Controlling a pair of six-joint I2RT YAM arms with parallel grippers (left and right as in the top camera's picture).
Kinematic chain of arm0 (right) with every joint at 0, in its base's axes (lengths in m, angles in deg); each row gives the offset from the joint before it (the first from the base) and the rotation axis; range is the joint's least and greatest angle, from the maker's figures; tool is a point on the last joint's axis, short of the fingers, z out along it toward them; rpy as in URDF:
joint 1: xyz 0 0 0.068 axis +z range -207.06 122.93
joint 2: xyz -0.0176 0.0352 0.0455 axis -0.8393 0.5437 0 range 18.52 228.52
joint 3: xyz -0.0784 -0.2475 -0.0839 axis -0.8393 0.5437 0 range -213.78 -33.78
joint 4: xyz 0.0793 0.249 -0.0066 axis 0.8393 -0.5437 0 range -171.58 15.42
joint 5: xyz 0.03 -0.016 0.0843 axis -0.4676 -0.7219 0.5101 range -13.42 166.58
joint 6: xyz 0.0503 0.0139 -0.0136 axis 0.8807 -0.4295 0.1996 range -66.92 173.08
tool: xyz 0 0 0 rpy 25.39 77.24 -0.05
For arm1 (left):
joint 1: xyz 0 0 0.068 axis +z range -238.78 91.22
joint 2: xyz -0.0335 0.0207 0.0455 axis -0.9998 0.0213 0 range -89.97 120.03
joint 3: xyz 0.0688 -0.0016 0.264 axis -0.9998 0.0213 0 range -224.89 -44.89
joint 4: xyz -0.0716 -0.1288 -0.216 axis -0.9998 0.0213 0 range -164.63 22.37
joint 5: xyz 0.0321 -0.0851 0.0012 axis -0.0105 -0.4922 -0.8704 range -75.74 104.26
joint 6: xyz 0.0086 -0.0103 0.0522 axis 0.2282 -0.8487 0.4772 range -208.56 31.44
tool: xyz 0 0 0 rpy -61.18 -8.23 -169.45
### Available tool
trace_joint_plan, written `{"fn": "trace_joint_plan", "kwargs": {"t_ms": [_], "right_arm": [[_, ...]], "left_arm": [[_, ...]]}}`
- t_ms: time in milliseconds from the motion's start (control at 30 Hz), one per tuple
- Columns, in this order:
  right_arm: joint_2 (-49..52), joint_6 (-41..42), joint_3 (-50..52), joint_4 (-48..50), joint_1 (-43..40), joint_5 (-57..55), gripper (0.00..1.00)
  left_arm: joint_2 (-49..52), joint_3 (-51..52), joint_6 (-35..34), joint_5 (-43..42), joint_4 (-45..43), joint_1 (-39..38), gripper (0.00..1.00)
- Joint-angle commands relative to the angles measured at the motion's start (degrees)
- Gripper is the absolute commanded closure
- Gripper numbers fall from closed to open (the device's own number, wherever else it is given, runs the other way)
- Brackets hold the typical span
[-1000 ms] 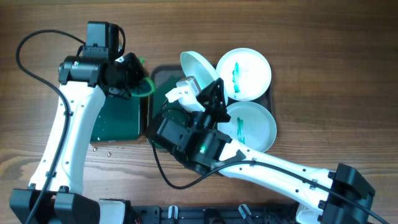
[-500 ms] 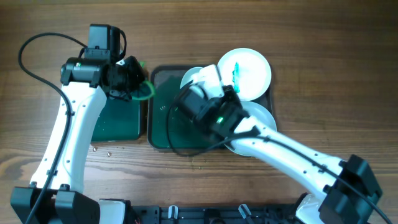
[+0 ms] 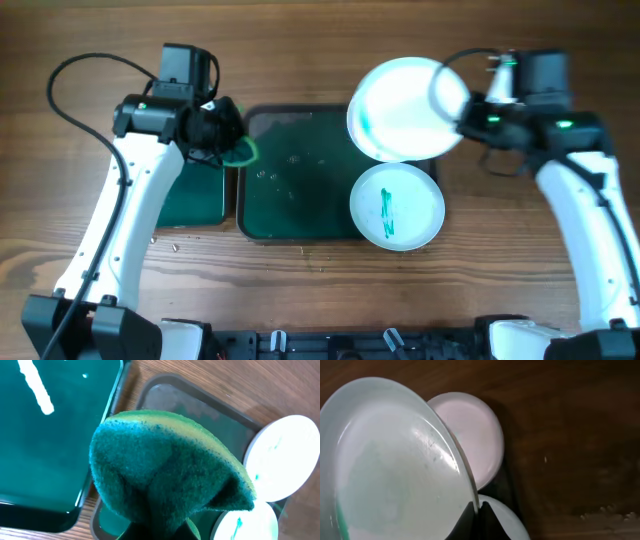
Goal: Clean dirty plates on tray and stack at the side
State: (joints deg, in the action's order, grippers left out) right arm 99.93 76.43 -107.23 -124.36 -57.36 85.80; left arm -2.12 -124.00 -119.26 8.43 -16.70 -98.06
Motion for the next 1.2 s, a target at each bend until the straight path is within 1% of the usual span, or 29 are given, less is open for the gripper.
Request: {"fn": "trace_joint_plan", "kwargs": {"t_ms": [0, 33, 100, 167, 233, 333, 433, 467, 567, 600, 700, 733, 767, 800, 867, 967, 1067, 1133, 1167], "right_arm": [[-0.98, -0.92, 0.37, -1.36, -11.06, 3.85, 0.96], [-0.98, -0.85, 1.9, -1.05, -14.78, 3.48, 0.96], [-0.96, -0.81, 4.7, 0.0, -18.6, 1.88, 0.95], [-0.96, -0.66, 8.52, 2.56, -20.39, -2.1, 0.96], [-0.94, -0.24, 13.05, 6.88, -20.79, -5.05, 0.96], [-0.9, 3.85, 19.15, 13.31, -20.79, -9.29, 0.96], [0.09, 4.33, 22.62, 16.92, -20.79, -11.37, 0.95], [1.16, 5.38, 23.52, 17.79, -20.79, -12.85, 0.96], [5.38, 5.11, 24.09, 20.28, -20.79, -12.41, 0.96], [9.07, 5.14, 24.09, 21.92, -20.79, -12.44, 0.96], [13.77, 5.16, 24.06, 23.52, -20.79, -12.17, 0.96], [14.32, 5.14, 24.06, 23.45, -20.79, -12.09, 0.96], [14.69, 4.72, 24.06, 23.1, -20.79, -11.28, 0.85], [14.64, 3.41, 23.93, 22.64, -20.79, -9.84, 0.71], [13.38, 3.06, 22.12, 18.58, -20.79, -6.8, 0.55], [10.54, 0.09, 16.74, 9.33, -20.79, 1.86, 0.53], [8.13, -4.52, 13.55, 2.84, -20.5, 14.93, 0.53], [7.61, -7.52, 13.55, -0.61, -19.5, 18.91, 0.54], [7.61, -10.6, 13.99, -2.8, -18.05, 19.15, 0.54]], "left_arm": [[0.33, 0.39, 0.26, 0.87, -0.24, -1.81, 0.96], [0.33, 0.42, 0.26, 1.03, -0.22, -2.12, 0.96], [0.33, 0.48, 0.26, 1.03, -0.02, -2.4, 0.96], [0.33, 0.48, 0.26, 1.4, 0.22, -2.58, 0.96], [0.33, 0.48, 0.28, 1.46, 0.15, -2.56, 0.96], [0.33, 0.48, 0.26, 1.44, 0.22, -2.58, 0.96], [0.33, 0.48, 0.28, 1.44, 0.22, -2.56, 0.96], [0.33, 0.48, 0.26, 1.44, 0.22, -2.56, 0.96], [0.33, 0.48, 0.26, 1.42, 0.24, -2.58, 0.96], [0.33, 0.48, 0.26, 1.44, 0.22, -2.58, 0.96], [0.33, 0.48, 0.26, 1.44, 0.24, -2.58, 0.96], [0.33, 0.48, 0.26, 1.42, 0.26, -2.58, 0.96], [0.33, 0.48, 0.26, 1.42, 0.28, -2.58, 0.96], [0.33, 0.48, 0.26, 1.42, 0.26, -2.58, 0.96], [0.33, 0.48, 0.26, 1.44, 0.17, -2.58, 0.96], [0.33, 0.48, 0.26, 1.42, 0.2, -2.58, 0.96], [0.33, 0.48, 0.28, 1.42, 0.2, -2.58, 0.96], [0.33, 0.48, 0.28, 1.42, 0.2, -2.58, 0.96], [0.33, 0.48, 0.28, 1.44, 0.2, -2.58, 0.96]]}}
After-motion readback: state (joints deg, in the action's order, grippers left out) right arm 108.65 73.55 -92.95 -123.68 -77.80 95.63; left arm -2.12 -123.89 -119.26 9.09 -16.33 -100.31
